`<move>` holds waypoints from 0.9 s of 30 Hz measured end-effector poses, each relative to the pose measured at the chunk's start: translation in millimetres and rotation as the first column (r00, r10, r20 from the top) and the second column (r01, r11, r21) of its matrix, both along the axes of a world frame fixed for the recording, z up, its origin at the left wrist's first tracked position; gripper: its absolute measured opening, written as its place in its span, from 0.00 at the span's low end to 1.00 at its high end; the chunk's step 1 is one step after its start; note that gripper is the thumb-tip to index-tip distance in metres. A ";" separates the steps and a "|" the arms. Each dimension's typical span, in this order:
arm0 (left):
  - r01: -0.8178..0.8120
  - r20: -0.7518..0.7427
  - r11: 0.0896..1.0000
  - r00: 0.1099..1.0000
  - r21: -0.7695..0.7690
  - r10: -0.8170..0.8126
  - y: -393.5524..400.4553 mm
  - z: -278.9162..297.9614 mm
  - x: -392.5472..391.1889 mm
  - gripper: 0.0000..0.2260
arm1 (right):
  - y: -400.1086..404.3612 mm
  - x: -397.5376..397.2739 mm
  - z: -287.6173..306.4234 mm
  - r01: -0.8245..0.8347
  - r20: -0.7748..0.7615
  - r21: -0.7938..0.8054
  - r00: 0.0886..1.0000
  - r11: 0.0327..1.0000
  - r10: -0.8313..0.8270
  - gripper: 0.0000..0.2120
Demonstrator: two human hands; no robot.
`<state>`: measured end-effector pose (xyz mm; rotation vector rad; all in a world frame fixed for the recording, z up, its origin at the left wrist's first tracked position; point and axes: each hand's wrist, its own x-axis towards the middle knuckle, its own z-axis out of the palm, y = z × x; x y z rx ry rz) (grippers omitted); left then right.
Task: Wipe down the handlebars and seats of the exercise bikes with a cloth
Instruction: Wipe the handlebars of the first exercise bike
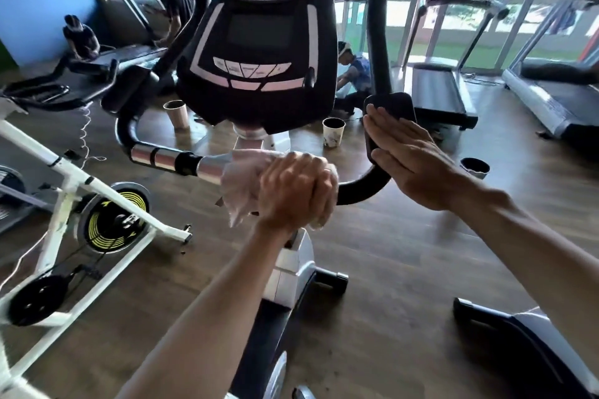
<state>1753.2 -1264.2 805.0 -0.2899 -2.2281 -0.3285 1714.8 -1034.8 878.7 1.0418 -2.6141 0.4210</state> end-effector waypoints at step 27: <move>-0.109 0.050 0.994 0.993 0.019 0.108 -24.4 -5.5 22.4 0.15 | -3.3 -0.3 -8.1 0.061 -0.040 0.046 0.997 0.997 -0.059 0.35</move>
